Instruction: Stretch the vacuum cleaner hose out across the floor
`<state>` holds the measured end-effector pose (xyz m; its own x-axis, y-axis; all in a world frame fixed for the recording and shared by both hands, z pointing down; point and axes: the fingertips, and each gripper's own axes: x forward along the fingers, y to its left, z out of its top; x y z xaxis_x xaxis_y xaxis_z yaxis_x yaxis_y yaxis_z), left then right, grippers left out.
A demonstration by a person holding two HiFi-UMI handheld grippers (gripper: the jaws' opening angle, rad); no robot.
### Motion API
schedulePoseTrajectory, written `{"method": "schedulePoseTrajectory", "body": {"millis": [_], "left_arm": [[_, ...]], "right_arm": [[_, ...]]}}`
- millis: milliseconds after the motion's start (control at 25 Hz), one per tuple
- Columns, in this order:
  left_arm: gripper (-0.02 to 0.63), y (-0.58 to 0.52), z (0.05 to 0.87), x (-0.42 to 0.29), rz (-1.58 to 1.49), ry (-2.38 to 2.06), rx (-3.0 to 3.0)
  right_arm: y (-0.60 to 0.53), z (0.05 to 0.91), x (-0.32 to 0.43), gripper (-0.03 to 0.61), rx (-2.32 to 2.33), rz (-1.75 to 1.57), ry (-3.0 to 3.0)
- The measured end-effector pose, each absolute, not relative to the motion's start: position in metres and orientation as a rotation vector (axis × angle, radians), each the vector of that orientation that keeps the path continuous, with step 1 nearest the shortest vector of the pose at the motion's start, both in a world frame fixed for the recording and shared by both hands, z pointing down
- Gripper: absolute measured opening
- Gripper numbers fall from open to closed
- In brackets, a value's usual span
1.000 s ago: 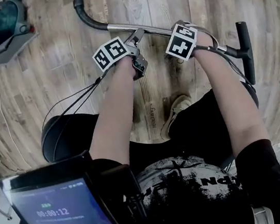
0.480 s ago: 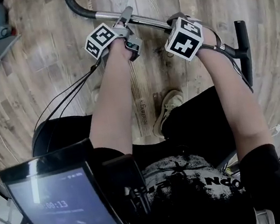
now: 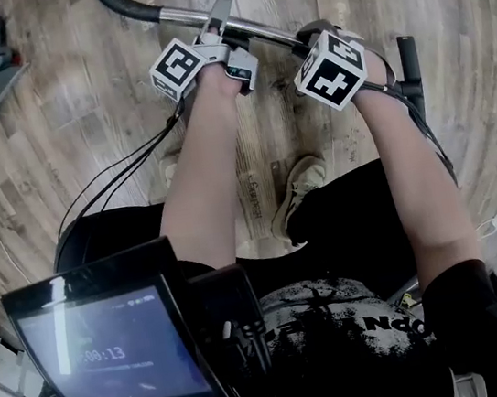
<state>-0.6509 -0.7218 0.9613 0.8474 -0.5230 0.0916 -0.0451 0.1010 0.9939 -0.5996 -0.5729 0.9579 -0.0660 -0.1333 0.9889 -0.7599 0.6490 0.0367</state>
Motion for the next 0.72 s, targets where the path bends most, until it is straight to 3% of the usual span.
{"method": "schedulePoseTrajectory", "body": {"millis": [240,360,440,720], "left_arm": [[0.135,-0.714,0.928,-0.637,-0.370,-0.361,1.517],[0.137,-0.708,0.905,-0.635,-0.425,-0.286,1.472],[0.137,-0.707,0.896,-0.635,-0.438,-0.268,1.462],[0.132,-0.718,0.876,-0.640,-0.400,-0.345,1.589]], "right_arm": [[-0.577,0.967,-0.591,0.182,0.783,0.559,-1.568],[-0.578,0.979,-0.593,0.144,0.774,0.532,-1.562],[-0.577,0.984,-0.593,0.066,0.767,0.499,-1.540],[-0.587,0.971,-0.601,0.049,0.815,0.491,-1.577]]}}
